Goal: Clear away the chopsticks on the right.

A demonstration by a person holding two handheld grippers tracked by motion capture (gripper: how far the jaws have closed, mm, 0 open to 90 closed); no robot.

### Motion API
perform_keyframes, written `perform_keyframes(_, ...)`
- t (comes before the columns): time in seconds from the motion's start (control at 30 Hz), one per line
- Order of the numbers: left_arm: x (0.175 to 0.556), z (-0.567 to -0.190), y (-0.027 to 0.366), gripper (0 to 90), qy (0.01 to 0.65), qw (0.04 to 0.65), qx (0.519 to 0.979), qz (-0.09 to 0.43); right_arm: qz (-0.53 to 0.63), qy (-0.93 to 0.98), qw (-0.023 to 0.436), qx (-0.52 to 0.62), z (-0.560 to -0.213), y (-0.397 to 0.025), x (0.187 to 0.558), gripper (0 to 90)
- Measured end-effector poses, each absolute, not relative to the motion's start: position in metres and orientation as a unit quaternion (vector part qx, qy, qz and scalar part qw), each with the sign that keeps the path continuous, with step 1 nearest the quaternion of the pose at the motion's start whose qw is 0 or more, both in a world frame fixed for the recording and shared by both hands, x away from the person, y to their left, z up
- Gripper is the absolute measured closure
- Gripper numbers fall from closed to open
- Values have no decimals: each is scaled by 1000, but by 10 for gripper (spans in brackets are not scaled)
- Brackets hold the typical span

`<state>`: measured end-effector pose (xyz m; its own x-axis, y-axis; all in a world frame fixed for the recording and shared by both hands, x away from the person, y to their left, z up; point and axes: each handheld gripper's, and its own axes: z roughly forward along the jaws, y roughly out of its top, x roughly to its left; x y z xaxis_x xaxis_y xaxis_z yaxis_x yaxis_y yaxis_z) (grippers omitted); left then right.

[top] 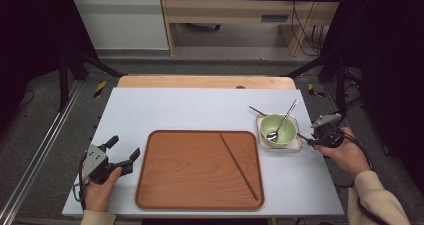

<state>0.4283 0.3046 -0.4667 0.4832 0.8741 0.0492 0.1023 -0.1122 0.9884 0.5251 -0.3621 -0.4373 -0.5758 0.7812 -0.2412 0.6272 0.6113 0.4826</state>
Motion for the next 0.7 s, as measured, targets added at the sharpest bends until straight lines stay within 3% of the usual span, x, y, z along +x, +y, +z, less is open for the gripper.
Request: perform_keyframes(0.7, 429, -467, 303, 103, 368, 548, 665, 349, 157, 889, 201, 381, -448, -353, 536, 767)
